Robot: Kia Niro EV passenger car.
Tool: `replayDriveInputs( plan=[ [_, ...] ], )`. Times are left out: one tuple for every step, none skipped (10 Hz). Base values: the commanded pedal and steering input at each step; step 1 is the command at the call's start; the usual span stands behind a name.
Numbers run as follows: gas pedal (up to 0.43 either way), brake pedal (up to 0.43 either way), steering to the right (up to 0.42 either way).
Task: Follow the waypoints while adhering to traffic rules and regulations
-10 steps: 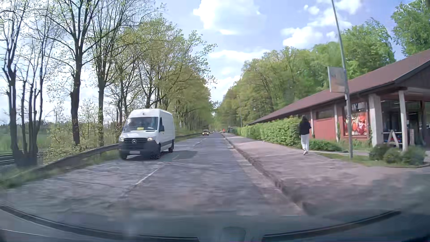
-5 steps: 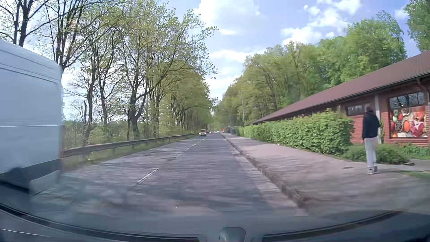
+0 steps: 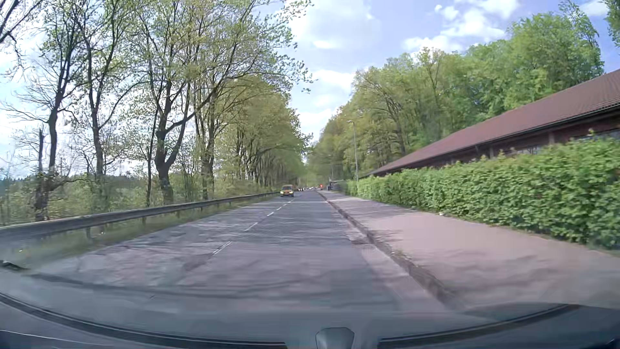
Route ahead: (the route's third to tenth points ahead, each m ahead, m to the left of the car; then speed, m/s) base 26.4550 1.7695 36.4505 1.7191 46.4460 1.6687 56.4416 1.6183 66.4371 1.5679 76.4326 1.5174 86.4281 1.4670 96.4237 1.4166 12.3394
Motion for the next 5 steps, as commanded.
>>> replayDriveInputs(
  plan=[
    [0.098, 0.000, 0.000],
    [0.098, 0.000, 0.000],
    [0.098, 0.000, 0.000],
    [0.098, 0.000, 0.000],
    [0.098, 0.000, 0.000]
  ],
)
